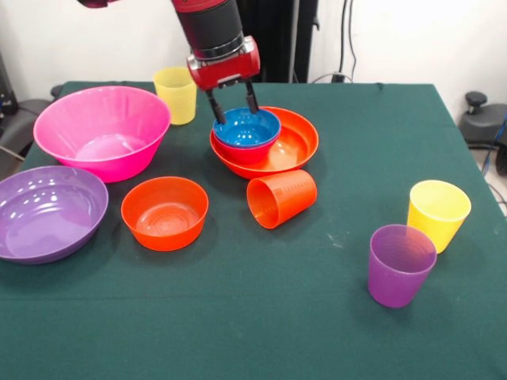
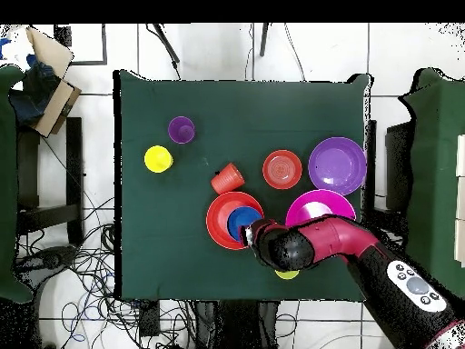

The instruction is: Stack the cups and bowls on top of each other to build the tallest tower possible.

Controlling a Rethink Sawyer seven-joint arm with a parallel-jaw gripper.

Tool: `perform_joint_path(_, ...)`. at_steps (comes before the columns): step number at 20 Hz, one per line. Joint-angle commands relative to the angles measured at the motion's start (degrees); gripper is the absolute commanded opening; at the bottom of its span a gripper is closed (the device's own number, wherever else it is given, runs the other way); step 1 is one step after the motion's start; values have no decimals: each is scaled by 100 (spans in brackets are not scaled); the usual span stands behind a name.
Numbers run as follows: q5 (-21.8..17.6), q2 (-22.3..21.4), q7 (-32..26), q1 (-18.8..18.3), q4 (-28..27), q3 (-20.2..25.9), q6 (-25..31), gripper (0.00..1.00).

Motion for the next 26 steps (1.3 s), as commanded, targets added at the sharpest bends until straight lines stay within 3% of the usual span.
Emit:
perform_joint_path(1,-178,32,-577,-7,1,-67,84,100)
perform_joint_path(15,-10,-93,-804,-149,-69,99,345,100)
perform_joint_path(26,-260,343,-824,-119,-304,-71,164,100)
